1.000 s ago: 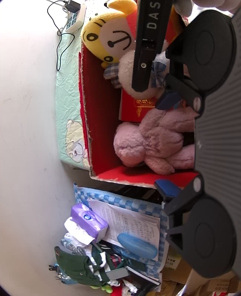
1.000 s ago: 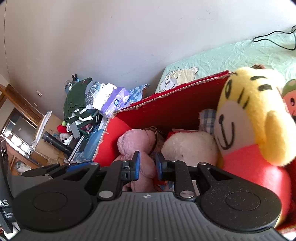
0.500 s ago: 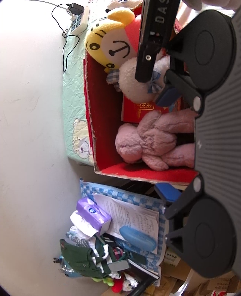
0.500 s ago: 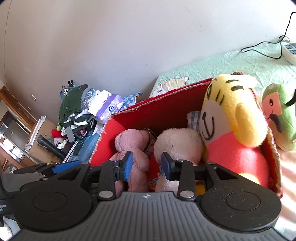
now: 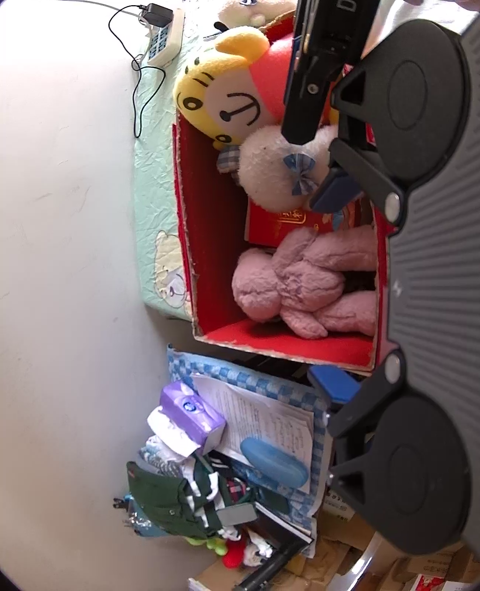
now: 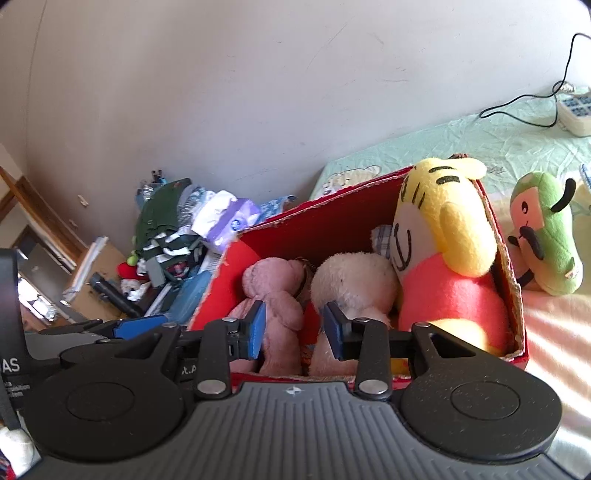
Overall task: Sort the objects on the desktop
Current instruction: 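Open the right gripper to release the teddy bear in the box, then move the right gripper to the white bunny plush with blue checked ears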
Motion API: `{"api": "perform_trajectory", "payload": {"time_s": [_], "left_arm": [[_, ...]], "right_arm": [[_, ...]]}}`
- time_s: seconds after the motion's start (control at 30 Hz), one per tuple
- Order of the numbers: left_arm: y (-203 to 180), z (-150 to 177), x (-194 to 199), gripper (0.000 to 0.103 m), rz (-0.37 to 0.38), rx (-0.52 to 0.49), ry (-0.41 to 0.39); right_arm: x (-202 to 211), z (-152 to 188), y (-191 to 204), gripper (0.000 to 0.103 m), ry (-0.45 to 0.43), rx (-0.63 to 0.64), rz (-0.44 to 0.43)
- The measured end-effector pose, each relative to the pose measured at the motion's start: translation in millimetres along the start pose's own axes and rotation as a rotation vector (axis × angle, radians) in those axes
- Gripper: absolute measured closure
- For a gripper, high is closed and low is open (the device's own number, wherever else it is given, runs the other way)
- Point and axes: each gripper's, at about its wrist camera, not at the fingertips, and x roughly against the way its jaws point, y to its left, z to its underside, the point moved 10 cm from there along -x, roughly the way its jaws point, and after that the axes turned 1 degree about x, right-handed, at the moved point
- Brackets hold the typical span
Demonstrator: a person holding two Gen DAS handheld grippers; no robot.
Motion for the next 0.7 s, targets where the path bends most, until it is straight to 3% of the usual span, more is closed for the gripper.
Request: {"api": "perform_trajectory", "payload": {"time_s": [0.17, 0.3, 0.53, 0.7], "left_arm": [[-9, 2, 11, 0.015, -0.016, 0.002, -0.005], [-21, -3, 32, 0.016, 0.019, 0.026, -0.04], [-93, -22, 78, 0.019, 0.204, -0.012, -0.162], [-173, -25, 85, 0.02, 0.373, -0.059, -0.161]], "right_arm": [[14, 0, -1, 0.064, -0.003, -0.008, -0.069], [38, -4, -11, 0.064, -0.017, -0.001, -0.112], [99, -13, -70, 0.064, -0.087, -0.055, -0.087], [138, -17, -138, 0.064, -0.119, -0.139, 0.01]]}}
